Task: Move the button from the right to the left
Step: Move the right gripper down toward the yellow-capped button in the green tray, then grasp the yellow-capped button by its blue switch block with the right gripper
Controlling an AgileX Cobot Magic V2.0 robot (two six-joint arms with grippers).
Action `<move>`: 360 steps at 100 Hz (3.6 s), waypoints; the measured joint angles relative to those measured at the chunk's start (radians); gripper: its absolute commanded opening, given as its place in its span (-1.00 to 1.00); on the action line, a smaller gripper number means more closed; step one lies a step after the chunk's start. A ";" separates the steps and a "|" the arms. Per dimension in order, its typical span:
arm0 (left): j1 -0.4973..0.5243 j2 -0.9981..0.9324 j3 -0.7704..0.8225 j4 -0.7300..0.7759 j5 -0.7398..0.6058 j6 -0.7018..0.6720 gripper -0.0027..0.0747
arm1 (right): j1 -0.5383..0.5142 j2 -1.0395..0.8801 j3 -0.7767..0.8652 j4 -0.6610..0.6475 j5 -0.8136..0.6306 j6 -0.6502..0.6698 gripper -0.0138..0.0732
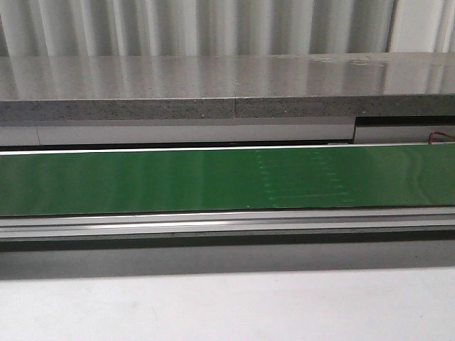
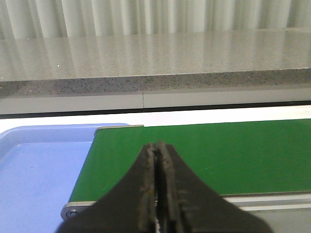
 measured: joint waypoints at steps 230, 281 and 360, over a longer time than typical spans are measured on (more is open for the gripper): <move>0.000 0.000 0.000 0.000 0.000 0.000 -0.98 | -0.284 1.319 -1.016 0.033 0.671 0.002 0.53; 0.000 0.000 0.000 0.000 0.000 0.000 -0.98 | -0.438 1.663 -1.185 0.031 0.683 -0.016 0.53; 0.000 0.000 0.000 0.000 0.000 0.000 -0.98 | -0.438 1.984 -1.349 0.030 0.654 -0.179 0.07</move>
